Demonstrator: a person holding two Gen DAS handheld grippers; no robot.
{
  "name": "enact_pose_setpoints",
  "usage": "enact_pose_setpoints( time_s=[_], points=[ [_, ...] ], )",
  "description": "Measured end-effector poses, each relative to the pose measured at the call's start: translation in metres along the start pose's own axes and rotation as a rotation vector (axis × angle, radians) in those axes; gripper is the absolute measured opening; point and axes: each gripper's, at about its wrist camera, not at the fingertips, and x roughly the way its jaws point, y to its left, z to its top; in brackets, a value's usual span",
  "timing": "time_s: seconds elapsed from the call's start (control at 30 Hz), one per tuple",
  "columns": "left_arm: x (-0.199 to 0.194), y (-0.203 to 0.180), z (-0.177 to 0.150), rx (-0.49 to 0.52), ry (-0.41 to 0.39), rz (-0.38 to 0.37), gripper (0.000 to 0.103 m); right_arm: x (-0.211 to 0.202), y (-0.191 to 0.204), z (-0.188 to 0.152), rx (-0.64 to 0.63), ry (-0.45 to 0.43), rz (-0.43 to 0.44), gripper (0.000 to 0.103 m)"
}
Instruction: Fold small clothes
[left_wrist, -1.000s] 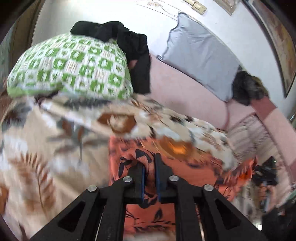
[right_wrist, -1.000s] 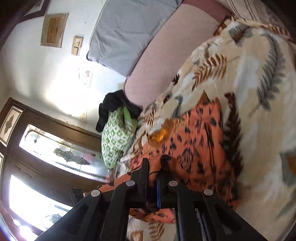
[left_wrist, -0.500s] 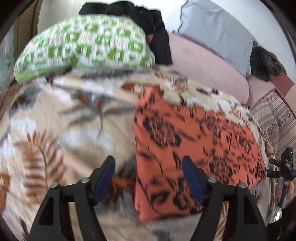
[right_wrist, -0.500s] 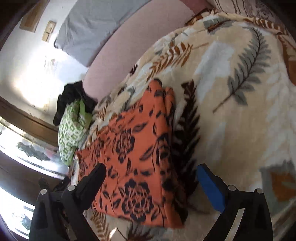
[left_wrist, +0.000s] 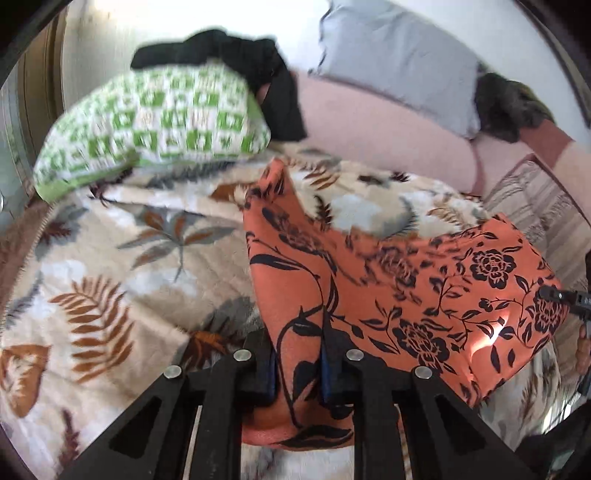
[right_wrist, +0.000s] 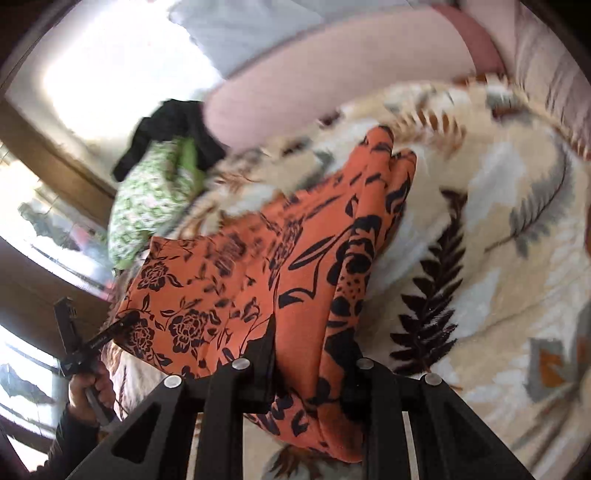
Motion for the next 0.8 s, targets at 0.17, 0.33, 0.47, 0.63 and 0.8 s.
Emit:
enact_pose_setpoints(
  time_s=[0.17, 0.33, 0.47, 0.63, 0.8],
  points=[
    [-0.027, 0.009, -0.086, -0.049, 0.085, -0.018, 0.026, -0.042, -0.008, -0.080, 0.089, 0.053, 0.047, 0.028],
    [0.013, 0.037, -0.140, -0.162, 0.202, 0.029, 0.050, 0.006, -0.067, -0.182, 0.237, 0.241, -0.062, 0.090],
    [-0.012, 0.036, -0.102, -0.148, 0.068, 0.067, 0.072, -0.038, -0.063, -0.166, 0.234, 0.026, -0.021, 0.090],
    [0.009, 0.036, -0.075, -0.101, 0.043, 0.080, 0.074, -0.035, -0.056, -0.116, 0.203, -0.065, -0.038, 0.090],
    [0.055, 0.035, -0.076, -0.070, 0.105, 0.067, 0.074, 0.003, -0.052, -0.084, 0.244, -0.046, 0.201, 0.090]
  ],
)
